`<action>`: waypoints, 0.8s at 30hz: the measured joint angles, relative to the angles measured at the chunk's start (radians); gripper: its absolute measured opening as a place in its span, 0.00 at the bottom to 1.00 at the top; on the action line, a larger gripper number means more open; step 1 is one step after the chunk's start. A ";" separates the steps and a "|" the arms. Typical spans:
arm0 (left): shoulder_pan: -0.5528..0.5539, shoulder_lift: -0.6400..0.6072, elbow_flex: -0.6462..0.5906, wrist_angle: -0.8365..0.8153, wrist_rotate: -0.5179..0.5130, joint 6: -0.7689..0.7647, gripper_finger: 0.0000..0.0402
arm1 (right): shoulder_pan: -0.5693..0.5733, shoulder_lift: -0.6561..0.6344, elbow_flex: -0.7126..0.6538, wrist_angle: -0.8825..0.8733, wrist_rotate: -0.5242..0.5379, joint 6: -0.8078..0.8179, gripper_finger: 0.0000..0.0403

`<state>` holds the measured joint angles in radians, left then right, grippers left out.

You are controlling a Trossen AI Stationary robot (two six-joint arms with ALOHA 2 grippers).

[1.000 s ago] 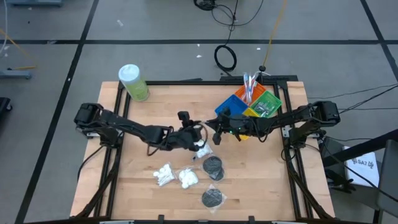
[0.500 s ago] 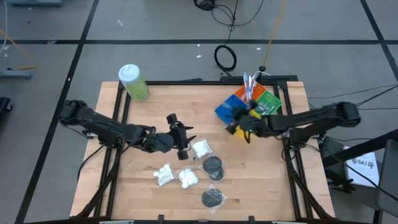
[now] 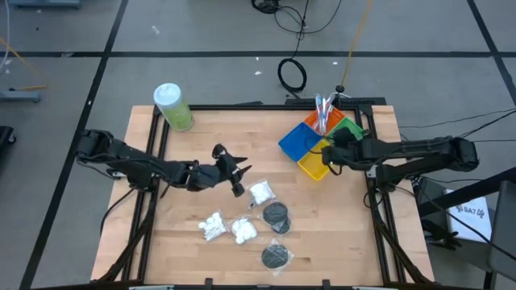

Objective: Pick & Place Travel size toiletries
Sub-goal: Put the nail cutter into the green bin

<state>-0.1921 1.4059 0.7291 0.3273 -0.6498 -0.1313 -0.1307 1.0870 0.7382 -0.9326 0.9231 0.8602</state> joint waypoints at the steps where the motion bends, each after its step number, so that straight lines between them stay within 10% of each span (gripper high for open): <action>1: 0.011 0.000 -0.001 -0.001 0.015 -0.003 0.33 | -0.019 0.000 -0.014 0.030 -0.009 -0.021 0.02; 13: 0.055 0.001 -0.002 -0.054 0.136 -0.010 0.33 | -0.159 0.000 -0.068 0.142 -0.116 -0.104 0.09; 24: 0.054 0.001 -0.002 -0.083 0.139 -0.024 0.33 | -0.155 -0.003 -0.069 0.158 -0.119 -0.084 0.51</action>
<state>-0.1381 1.4071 0.7273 0.2440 -0.5103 -0.1557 -0.2855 1.0844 0.6694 -0.7746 0.8040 0.7766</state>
